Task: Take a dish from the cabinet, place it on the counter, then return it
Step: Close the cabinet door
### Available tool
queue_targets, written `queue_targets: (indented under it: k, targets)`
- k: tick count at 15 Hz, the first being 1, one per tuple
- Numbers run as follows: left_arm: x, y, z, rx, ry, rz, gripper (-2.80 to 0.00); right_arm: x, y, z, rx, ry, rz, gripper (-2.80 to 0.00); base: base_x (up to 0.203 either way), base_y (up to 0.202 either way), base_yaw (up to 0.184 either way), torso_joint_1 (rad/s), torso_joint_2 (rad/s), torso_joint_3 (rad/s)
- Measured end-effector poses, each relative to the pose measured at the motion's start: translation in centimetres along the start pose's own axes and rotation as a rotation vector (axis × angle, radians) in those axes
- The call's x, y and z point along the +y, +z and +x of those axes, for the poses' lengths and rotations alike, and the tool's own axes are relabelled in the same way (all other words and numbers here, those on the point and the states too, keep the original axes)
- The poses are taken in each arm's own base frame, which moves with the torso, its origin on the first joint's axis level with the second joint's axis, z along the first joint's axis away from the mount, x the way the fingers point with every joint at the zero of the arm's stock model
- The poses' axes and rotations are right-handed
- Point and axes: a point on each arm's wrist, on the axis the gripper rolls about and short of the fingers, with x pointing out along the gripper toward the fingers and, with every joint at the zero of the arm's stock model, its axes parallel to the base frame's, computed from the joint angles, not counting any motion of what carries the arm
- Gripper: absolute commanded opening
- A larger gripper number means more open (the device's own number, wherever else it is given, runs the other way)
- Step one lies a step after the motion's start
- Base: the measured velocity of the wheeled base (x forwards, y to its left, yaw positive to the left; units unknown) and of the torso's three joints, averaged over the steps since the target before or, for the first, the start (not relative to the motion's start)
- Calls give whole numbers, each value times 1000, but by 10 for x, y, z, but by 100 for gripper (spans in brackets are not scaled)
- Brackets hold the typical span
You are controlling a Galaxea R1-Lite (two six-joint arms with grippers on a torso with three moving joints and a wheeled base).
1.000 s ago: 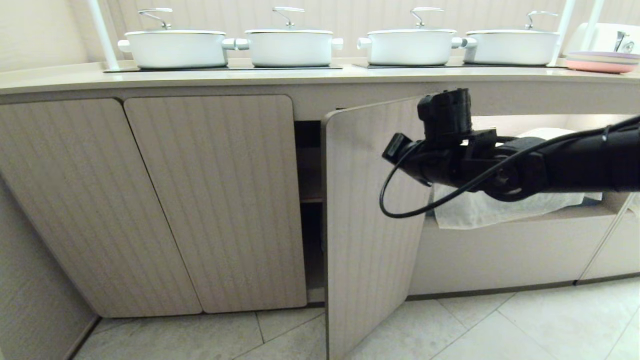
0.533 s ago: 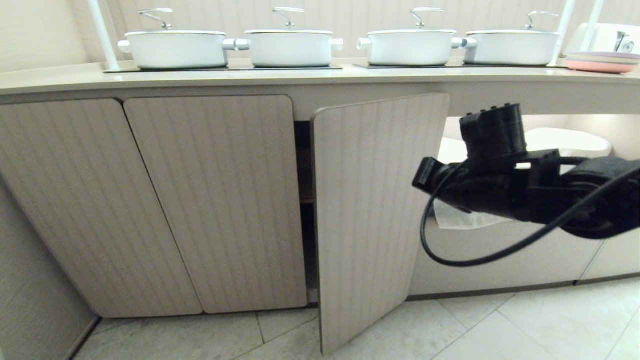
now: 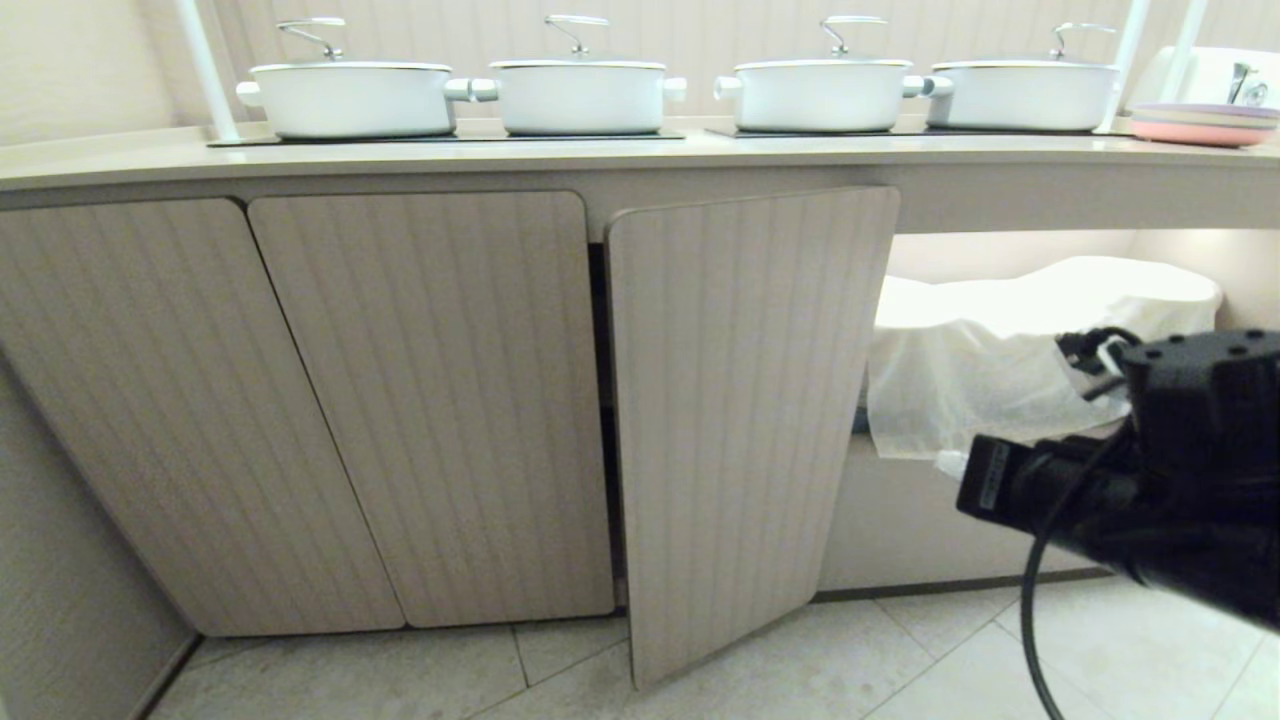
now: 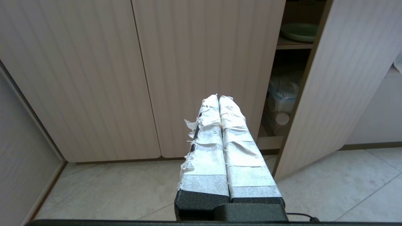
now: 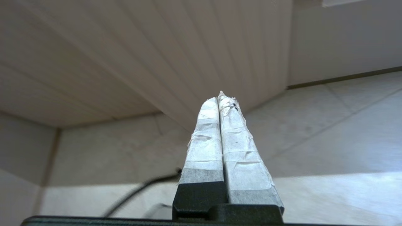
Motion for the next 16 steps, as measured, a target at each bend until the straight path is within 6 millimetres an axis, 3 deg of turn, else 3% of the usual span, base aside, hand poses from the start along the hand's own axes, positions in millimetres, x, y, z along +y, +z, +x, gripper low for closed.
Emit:
queue_targets:
  k: [9,16]
  targets:
    - [0,0,0,0,0,-1,-280,-80,-88,-64,-42,-55,-217,-280,0,0,0,0,0,0]
    - [0,0,0,0,0,0,-280,-111,-108,-92,24,-183,-288,-280,0,0,0,0,0,0]
